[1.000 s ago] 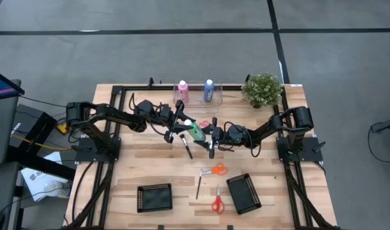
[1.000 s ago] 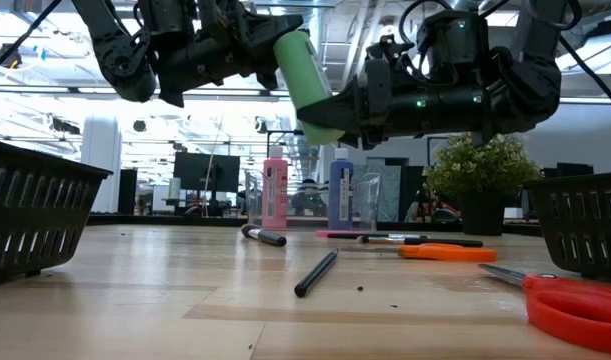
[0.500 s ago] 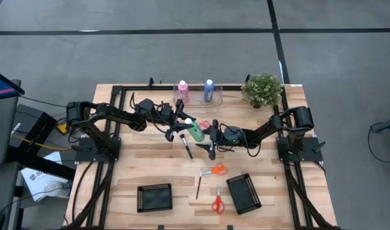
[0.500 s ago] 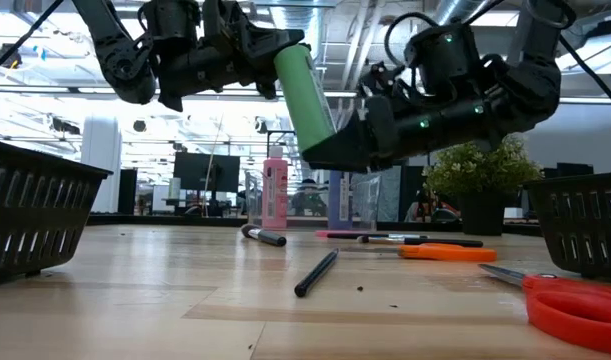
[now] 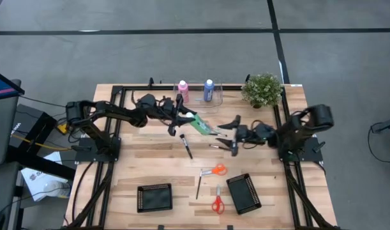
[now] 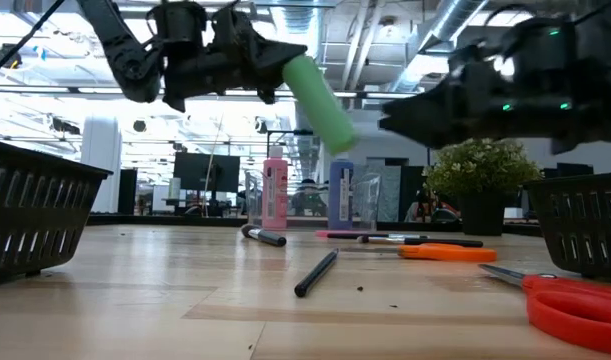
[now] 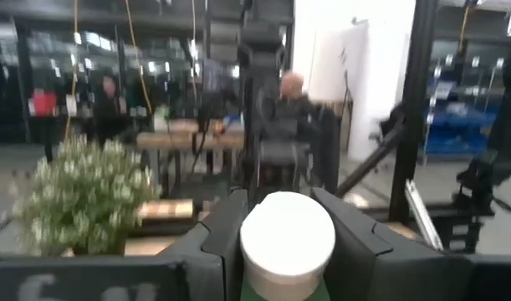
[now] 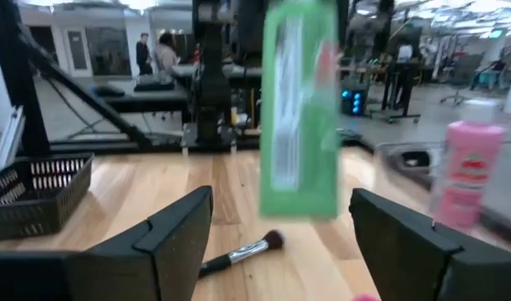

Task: Pick & Place Paint Supplies
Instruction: Put the green paint bottle into the transparent bin

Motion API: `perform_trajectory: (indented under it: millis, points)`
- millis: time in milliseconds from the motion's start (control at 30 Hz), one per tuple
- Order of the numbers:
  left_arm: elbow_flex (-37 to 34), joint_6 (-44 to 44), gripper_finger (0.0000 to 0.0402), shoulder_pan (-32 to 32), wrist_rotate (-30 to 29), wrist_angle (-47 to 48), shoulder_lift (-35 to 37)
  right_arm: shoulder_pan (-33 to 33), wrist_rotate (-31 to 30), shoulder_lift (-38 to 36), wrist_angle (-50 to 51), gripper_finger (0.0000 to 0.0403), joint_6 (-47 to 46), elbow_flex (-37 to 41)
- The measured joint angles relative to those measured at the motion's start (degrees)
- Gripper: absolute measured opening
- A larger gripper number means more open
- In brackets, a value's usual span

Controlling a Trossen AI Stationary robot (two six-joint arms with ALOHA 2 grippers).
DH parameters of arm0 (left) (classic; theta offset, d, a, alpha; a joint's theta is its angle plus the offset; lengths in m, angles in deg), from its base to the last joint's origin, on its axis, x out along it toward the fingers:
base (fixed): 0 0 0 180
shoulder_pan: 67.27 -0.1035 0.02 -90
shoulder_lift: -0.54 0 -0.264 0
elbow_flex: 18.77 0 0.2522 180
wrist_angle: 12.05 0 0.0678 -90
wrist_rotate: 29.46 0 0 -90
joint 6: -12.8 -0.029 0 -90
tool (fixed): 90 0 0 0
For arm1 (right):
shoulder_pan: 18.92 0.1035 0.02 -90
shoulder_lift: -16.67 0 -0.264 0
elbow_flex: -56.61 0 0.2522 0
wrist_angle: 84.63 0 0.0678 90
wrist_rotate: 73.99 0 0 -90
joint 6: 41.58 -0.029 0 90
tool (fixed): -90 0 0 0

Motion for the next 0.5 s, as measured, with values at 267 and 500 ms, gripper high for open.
perform_trajectory:
  millis: [267, 500]
  points:
    - [9.7, -9.8, 0.0106, -0.5, -2.2, 16.0, 0.0, 0.0, -5.5, -14.4, 4.8, 0.0270, 1.4, 9.1]
    - [15.5, -14.0, 0.0106, -5.1, -5.1, 25.3, 0.1, 1.2, -6.0, -20.2, 12.2, 0.0270, 1.8, 9.8]
